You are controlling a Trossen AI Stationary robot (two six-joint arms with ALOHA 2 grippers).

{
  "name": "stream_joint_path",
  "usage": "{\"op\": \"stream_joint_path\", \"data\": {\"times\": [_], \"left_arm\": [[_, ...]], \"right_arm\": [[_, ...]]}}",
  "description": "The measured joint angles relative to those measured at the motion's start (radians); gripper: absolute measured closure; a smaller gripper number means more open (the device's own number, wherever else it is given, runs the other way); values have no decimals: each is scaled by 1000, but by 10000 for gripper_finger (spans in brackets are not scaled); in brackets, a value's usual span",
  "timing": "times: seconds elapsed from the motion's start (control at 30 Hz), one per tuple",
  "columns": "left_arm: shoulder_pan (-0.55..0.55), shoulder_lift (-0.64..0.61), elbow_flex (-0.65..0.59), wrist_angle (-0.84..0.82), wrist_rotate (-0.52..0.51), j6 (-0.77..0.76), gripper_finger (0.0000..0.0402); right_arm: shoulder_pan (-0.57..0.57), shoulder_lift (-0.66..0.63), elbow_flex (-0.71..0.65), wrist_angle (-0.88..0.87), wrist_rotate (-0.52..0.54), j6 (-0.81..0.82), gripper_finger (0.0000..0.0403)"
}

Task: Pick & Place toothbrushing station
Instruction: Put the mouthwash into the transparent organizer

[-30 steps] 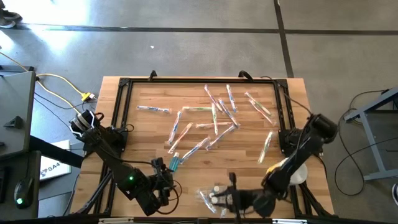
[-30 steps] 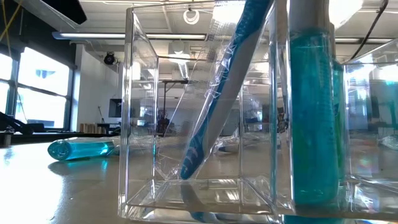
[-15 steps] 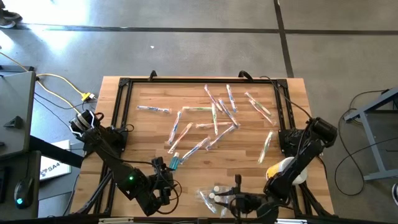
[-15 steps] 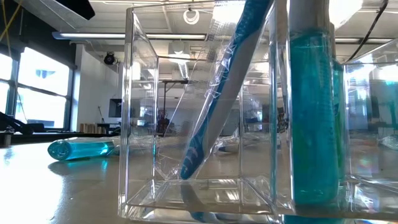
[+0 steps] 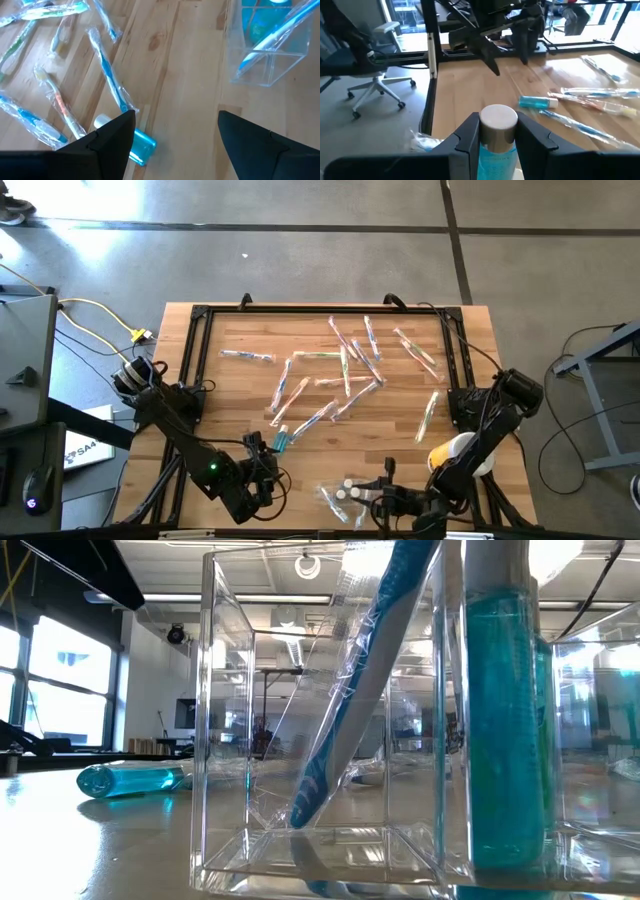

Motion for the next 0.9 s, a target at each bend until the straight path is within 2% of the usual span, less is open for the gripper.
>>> {"op": "stream_joint_path", "data": {"times": [0.2,0.4,0.9], "left_arm": [[0,0,-1,12,-2,-1,124],[0,0,-1,24,-3,18,124],[0,0,-1,24,-3,18,124]], "right_arm": [[-9,0,-92,82,0,74,316],[-10,0,-173,256,-12,34,316],[-21,1,-186,330,-84,2,316]]}}
